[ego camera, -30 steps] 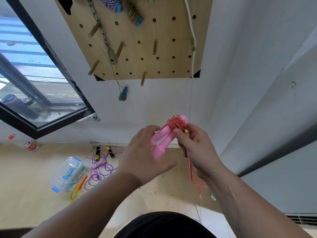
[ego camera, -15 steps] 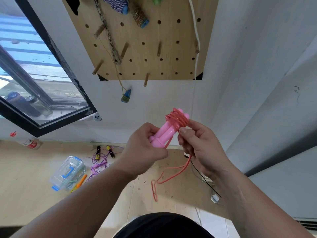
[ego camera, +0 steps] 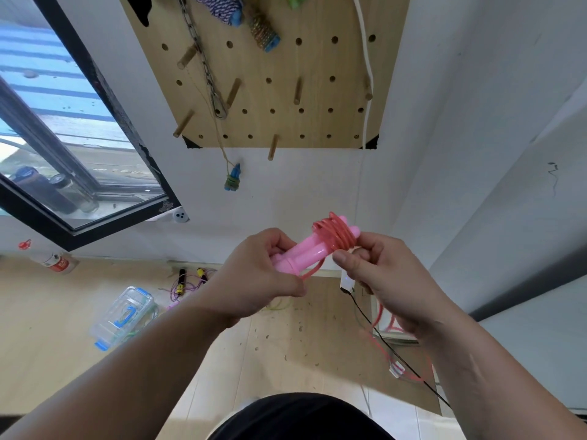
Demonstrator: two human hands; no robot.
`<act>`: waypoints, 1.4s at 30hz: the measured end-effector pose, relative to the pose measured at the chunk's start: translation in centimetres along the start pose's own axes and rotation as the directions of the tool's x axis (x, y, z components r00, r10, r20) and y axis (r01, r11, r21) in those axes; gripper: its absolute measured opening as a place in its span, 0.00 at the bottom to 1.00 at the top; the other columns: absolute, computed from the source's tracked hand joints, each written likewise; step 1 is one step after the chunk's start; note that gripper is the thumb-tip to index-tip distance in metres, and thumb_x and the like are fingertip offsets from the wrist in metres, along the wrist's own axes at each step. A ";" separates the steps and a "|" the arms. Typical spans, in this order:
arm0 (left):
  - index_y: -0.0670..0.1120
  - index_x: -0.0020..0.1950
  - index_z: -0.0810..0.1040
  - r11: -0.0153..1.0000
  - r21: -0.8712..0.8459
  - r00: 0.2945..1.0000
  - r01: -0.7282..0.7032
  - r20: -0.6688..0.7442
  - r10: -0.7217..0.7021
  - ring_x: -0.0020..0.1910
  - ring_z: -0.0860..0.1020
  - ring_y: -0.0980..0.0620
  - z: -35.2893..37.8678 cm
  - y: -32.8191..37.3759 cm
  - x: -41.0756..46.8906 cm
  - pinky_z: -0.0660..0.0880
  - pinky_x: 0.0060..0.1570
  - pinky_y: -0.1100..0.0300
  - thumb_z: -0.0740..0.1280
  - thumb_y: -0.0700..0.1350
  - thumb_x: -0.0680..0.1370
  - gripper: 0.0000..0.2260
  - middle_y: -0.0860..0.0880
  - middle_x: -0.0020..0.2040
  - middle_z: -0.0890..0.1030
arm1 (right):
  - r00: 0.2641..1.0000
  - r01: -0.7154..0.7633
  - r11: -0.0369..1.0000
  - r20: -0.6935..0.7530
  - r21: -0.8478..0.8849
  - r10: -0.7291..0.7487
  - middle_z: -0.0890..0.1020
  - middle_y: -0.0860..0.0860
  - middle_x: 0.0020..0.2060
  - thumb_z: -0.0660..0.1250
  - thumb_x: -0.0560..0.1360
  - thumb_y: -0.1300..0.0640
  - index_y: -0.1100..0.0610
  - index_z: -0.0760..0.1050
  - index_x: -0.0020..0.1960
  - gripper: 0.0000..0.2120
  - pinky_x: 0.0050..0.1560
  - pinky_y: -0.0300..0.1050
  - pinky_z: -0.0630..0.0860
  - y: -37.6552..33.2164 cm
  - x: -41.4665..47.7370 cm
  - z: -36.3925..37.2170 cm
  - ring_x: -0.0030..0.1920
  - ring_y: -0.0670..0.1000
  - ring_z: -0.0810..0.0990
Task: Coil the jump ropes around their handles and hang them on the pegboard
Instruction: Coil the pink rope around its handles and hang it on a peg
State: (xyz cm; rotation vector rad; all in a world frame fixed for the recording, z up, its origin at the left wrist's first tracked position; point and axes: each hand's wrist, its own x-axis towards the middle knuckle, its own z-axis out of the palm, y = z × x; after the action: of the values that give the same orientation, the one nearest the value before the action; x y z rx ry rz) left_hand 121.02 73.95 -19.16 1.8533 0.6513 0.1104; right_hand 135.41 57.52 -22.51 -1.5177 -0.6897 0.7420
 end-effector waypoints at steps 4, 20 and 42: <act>0.45 0.48 0.79 0.999 0.048 0.999 -0.003 0.034 0.001 0.27 0.73 0.56 -0.2 0.1 0.2 0.69 0.26 0.63 0.81 0.36 0.61 0.20 0.46 0.39 0.81 | 0.987 -0.131 0.968 0.120 0.214 0.107 0.64 0.48 0.28 0.67 0.76 0.51 0.61 0.82 0.57 0.16 0.30 0.38 0.56 0.0 -0.2 -0.8 0.29 0.47 0.60; 0.41 0.58 0.72 0.552 -0.757 0.891 0.350 0.451 0.055 0.28 0.69 0.51 1.4 0.2 0.9 0.62 0.20 0.66 0.81 0.45 0.60 0.31 0.42 0.41 0.76 | 0.999 -0.026 0.961 0.040 0.274 0.015 0.64 0.48 0.26 0.68 0.75 0.45 0.48 0.81 0.35 0.13 0.28 0.41 0.56 -2.9 1.9 0.3 0.27 0.47 0.59; 0.55 0.71 0.67 0.786 0.540 0.866 -0.301 -0.191 0.463 0.56 0.74 0.60 2.7 -2.2 -0.1 0.71 0.56 0.68 0.79 0.58 0.66 0.38 0.61 0.61 0.74 | 0.969 -0.059 0.898 -0.190 0.435 0.155 0.63 0.47 0.25 0.69 0.79 0.56 0.56 0.81 0.46 0.05 0.27 0.40 0.57 -1.4 1.4 4.4 0.25 0.46 0.58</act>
State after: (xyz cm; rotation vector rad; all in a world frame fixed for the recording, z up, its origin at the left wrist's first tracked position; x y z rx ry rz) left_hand 121.08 72.15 -22.14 2.4907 0.5296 0.5715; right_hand 132.79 61.47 -21.42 -1.2128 -0.2515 0.7380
